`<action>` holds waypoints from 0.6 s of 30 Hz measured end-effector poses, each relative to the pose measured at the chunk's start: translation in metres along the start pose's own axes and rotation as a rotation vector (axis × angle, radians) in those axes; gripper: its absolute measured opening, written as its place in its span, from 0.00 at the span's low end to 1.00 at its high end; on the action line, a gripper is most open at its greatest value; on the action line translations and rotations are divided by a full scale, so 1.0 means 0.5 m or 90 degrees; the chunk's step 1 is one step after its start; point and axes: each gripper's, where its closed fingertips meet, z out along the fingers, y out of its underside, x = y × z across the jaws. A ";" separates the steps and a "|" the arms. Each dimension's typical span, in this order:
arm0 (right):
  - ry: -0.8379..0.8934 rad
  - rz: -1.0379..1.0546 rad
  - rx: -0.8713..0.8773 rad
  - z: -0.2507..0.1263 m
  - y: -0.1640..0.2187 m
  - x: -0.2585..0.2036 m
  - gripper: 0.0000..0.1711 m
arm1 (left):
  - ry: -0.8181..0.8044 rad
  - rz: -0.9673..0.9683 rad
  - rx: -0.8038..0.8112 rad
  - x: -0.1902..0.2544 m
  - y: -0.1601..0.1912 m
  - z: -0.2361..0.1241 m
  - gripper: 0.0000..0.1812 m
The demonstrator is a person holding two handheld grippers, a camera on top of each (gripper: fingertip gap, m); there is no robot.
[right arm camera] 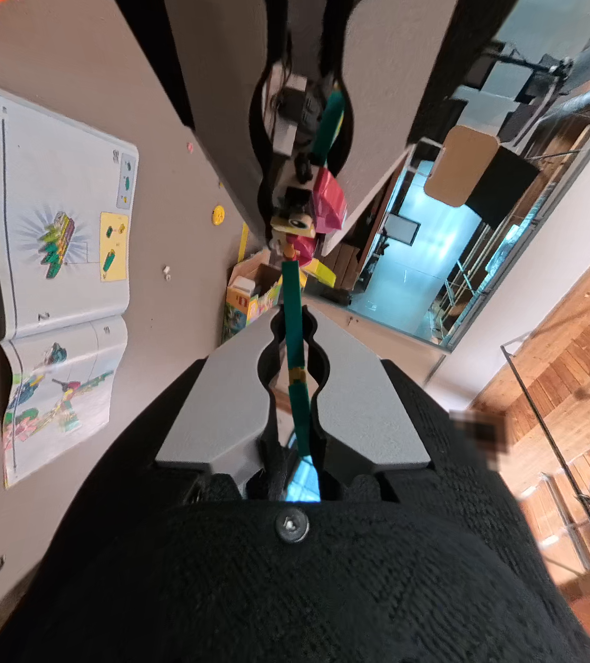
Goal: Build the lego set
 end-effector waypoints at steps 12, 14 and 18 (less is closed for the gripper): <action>0.293 0.567 0.084 -0.150 0.275 -0.009 0.33 | -0.035 -0.033 -0.044 -0.032 0.070 0.003 0.13; 0.349 0.678 0.100 -0.159 0.336 -0.073 0.31 | -0.036 -0.060 -0.066 -0.038 0.095 0.005 0.13; 0.413 0.798 0.097 -0.128 0.429 -0.185 0.30 | -0.045 -0.112 -0.088 -0.051 0.131 0.006 0.13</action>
